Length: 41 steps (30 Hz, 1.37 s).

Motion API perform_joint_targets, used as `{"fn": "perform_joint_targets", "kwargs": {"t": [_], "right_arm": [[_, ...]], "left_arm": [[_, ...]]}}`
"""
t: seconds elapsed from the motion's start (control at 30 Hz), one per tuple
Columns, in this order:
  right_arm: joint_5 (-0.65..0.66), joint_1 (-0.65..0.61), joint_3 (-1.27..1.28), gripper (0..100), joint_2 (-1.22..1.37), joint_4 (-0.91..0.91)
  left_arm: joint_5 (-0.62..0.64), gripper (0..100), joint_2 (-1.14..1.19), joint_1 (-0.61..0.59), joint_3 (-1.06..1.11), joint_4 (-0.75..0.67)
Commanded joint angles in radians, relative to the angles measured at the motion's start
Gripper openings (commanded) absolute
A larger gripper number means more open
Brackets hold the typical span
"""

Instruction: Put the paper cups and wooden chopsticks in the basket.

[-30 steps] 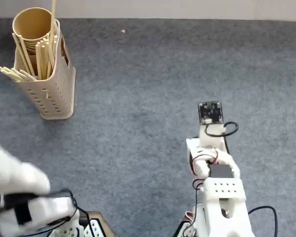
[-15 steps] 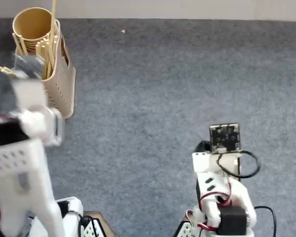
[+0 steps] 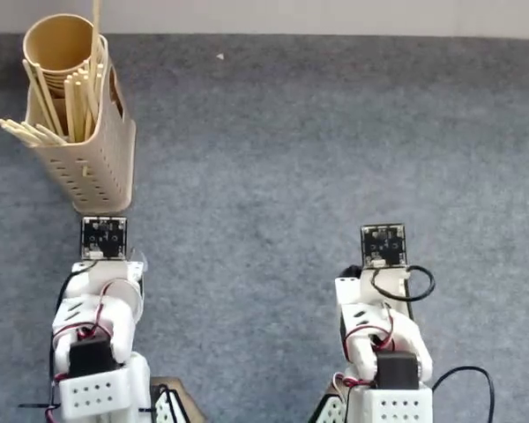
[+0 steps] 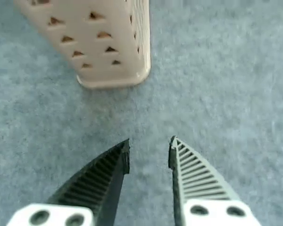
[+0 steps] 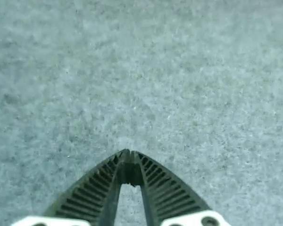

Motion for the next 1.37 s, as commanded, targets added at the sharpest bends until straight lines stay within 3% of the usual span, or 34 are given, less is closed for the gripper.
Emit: {"fn": "perform_joint_targets", "kwargs": {"t": [0.0,0.2,0.27,1.33], "right_arm": [[0.009,0.010,0.157,1.7,-0.007,-0.010],[0.009,0.010,0.157,1.7,-0.005,0.239],[0.009,0.008,0.157,1.7,-0.008,0.232],[0.008,0.008,0.157,1.7,-0.013,0.243]], "left_arm": [[-0.005,17,-0.027,-0.004,0.019,0.107],[-0.005,17,-0.008,-0.002,0.019,0.267],[-0.005,17,-0.010,-0.002,0.019,0.347],[-0.005,17,-0.010,-0.002,0.019,0.347]]}}
